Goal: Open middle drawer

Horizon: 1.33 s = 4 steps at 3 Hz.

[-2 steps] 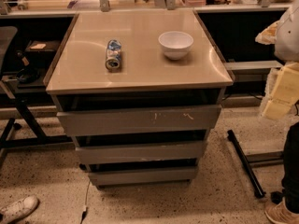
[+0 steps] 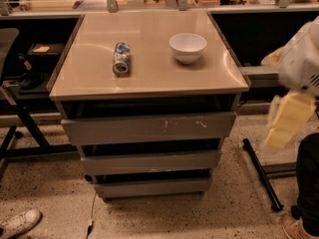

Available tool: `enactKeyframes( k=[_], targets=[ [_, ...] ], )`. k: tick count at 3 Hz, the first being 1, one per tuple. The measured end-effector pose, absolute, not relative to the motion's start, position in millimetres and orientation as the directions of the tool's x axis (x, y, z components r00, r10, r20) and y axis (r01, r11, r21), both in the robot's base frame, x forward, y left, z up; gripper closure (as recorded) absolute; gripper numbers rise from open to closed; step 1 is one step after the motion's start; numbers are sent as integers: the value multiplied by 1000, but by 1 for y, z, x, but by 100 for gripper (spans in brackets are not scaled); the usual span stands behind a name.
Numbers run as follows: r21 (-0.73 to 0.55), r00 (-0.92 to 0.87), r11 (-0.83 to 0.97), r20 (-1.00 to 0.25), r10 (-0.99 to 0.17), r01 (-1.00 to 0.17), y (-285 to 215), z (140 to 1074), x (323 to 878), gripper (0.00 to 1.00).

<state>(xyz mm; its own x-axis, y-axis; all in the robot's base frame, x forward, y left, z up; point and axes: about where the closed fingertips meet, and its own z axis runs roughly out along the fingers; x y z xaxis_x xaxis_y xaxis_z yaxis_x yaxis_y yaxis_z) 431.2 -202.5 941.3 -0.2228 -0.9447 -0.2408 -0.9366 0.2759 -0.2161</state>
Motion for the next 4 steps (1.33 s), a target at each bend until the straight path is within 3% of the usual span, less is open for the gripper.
enactKeyframes(
  k=[2, 4],
  targets=[
    [-5, -251, 258, -203, -946, -966, -165, 790, 411, 0],
    [67, -259, 251, -236, -936, -966, -152, 747, 401, 0]
  ],
)
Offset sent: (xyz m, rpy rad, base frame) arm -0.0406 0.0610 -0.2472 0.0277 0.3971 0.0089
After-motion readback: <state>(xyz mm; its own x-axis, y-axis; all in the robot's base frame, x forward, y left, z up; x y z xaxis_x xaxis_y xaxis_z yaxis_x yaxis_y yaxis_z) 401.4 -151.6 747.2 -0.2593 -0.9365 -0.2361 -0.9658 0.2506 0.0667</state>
